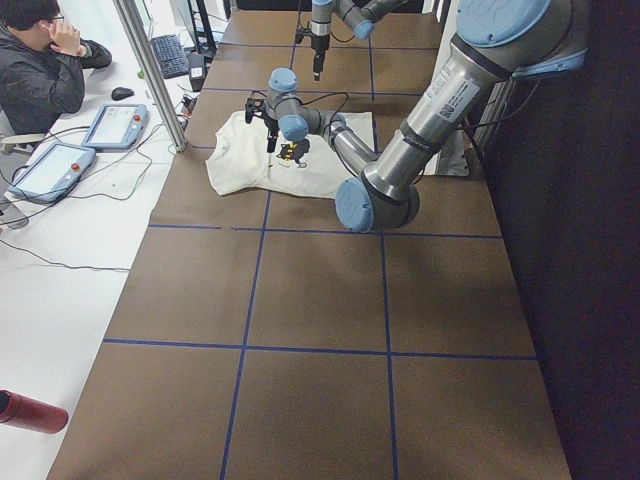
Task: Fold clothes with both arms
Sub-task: 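Release the sleeve with the left gripper while the right gripper moves to the hem corner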
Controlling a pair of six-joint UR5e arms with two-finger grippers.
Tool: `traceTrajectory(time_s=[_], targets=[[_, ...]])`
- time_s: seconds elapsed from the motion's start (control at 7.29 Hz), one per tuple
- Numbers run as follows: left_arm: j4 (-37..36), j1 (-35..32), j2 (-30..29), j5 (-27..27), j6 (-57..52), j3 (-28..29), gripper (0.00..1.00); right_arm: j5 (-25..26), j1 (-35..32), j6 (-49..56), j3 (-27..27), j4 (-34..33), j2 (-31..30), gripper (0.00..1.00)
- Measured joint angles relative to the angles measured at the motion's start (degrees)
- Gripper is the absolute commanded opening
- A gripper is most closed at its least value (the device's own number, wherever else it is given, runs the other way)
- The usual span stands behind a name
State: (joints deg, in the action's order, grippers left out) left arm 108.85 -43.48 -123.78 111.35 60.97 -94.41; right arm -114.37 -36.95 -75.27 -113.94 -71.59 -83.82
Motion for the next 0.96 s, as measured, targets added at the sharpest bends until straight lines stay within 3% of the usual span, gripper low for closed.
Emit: traceTrajectory(time_s=[0.27, 0.69, 0.82, 0.96], targets=[[-2.44, -1.38, 7.67, 0.13, -6.39, -9.24, 1.0, 8.95, 11.36, -8.63, -1.61, 2.08, -1.66, 1.0], [-2.67, -1.77, 9.12, -0.06, -7.83, -12.16, 1.0, 17.13, 22.35, -15.74, -2.26, 2.16, -1.89, 1.0], [-2.68, -1.82, 9.04, -0.07, -7.84, -12.39, 1.0, 18.5, 24.43, -16.76, -2.14, 2.01, -2.03, 0.96], [-2.68, -1.88, 8.97, -0.1, -7.84, -12.5, 1.0, 19.21, 25.52, -17.16, -2.0, 1.86, -2.19, 0.84]])
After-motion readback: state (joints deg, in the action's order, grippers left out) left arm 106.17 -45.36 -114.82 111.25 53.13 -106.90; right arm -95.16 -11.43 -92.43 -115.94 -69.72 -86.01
